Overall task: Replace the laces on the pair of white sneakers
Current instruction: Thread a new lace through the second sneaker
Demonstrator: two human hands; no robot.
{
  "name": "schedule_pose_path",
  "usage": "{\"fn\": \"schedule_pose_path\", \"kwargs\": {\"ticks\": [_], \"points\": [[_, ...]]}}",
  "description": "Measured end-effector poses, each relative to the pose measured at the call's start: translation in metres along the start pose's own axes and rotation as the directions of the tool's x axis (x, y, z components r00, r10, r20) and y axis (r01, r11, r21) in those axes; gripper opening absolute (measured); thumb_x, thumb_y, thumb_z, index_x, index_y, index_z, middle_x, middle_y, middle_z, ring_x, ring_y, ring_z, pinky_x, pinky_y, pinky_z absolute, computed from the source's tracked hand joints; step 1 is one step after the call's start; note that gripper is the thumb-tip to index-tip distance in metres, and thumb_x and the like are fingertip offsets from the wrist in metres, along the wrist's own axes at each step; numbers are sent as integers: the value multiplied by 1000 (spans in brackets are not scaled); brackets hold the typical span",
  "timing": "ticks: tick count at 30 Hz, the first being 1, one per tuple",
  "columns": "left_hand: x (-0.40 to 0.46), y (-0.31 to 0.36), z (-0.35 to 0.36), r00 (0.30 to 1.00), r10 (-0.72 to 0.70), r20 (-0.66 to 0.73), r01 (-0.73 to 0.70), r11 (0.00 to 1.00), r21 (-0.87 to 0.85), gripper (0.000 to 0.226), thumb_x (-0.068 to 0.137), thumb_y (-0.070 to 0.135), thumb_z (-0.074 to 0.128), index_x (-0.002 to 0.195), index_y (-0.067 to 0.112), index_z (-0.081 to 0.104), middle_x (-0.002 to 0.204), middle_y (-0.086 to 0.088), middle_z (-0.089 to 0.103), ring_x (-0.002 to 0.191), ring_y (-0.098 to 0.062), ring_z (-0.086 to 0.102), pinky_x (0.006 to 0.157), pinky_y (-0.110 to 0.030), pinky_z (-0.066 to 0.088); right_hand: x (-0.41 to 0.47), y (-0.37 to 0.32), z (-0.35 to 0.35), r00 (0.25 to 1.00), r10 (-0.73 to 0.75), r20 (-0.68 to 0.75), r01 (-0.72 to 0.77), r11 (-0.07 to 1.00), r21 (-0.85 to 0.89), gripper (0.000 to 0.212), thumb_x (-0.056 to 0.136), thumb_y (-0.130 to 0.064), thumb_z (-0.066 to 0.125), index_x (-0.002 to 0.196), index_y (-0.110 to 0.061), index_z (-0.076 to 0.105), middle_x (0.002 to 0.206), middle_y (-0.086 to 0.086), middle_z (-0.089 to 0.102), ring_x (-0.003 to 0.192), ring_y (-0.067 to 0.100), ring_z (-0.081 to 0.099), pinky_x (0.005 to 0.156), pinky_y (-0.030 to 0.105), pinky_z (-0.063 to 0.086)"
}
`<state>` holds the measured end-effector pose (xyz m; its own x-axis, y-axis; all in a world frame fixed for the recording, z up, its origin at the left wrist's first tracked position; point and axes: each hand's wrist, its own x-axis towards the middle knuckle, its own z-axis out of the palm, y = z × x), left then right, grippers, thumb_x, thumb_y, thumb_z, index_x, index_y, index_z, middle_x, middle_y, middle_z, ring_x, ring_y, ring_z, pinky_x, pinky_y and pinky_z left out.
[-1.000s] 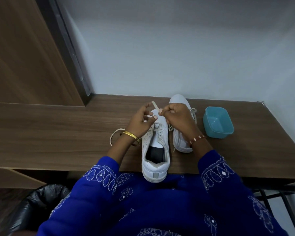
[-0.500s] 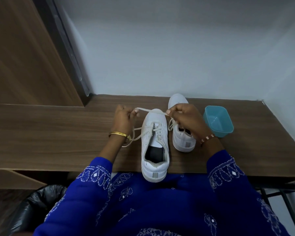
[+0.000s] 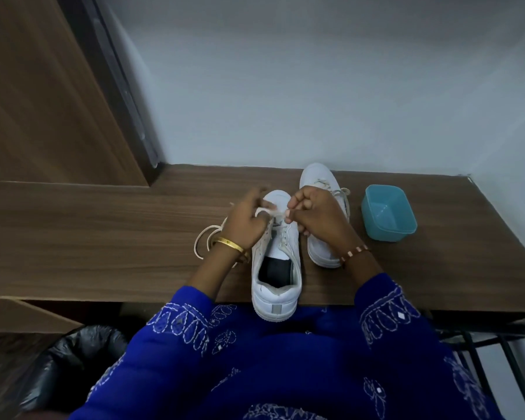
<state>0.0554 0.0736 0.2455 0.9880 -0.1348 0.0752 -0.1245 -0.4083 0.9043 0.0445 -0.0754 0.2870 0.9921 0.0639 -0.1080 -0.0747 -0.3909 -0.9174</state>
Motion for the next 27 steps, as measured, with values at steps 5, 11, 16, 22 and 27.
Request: {"fn": "schedule_pose_path", "kwargs": {"ticks": [5, 11, 16, 22, 27], "points": [[5, -1, 0, 992, -41, 119, 49, 997, -60, 33, 82, 2, 36, 75, 25, 59, 64, -13, 60, 56, -17, 53, 59, -26, 45, -1, 5, 2, 999, -19, -33, 19, 999, -26, 21, 82, -1, 62, 71, -15, 53, 59, 3, 61, 35, 0, 45, 39, 12, 36], [5, -9, -10, 992, -94, 82, 101, 991, -84, 39, 88, -10, 35, 69, 15, 58, 62, -5, 56, 47, 2, 51, 53, -14, 44, -2, 13, -9, 999, 41, -20, -41, 999, -2, 12, 84, 7, 56, 82, -3, 62, 64, 5, 60, 40, 0, 52, 44, 14, 45], [6, -1, 2, 981, -110, 160, 145, 964, -222, 33, 93, -6, 38, 73, 12, 58, 62, -6, 54, 47, 0, 53, 54, -15, 47, 3, 15, 7, 995, -12, -101, 1, 994, -110, 22, 83, 3, 59, 73, -16, 55, 68, 12, 62, 46, 9, 54, 43, 16, 46], [12, -6, 4, 990, -86, 111, 99, 988, -116, 12, 90, -1, 52, 87, 0, 64, 50, 15, 56, 44, 9, 50, 51, -8, 36, 6, 20, 9, 976, -48, -212, 31, 996, -82, 24, 79, 2, 64, 70, -17, 54, 63, 8, 61, 39, -1, 52, 39, 15, 45], [7, -1, 6, 988, -86, 129, 104, 985, -136, 15, 90, 2, 53, 86, 0, 67, 52, 14, 58, 48, 6, 51, 53, -7, 37, 8, 22, 8, 971, -65, -228, 47, 996, -81, 25, 79, -1, 68, 66, -18, 53, 57, 1, 58, 39, 1, 52, 40, 16, 45]]}}
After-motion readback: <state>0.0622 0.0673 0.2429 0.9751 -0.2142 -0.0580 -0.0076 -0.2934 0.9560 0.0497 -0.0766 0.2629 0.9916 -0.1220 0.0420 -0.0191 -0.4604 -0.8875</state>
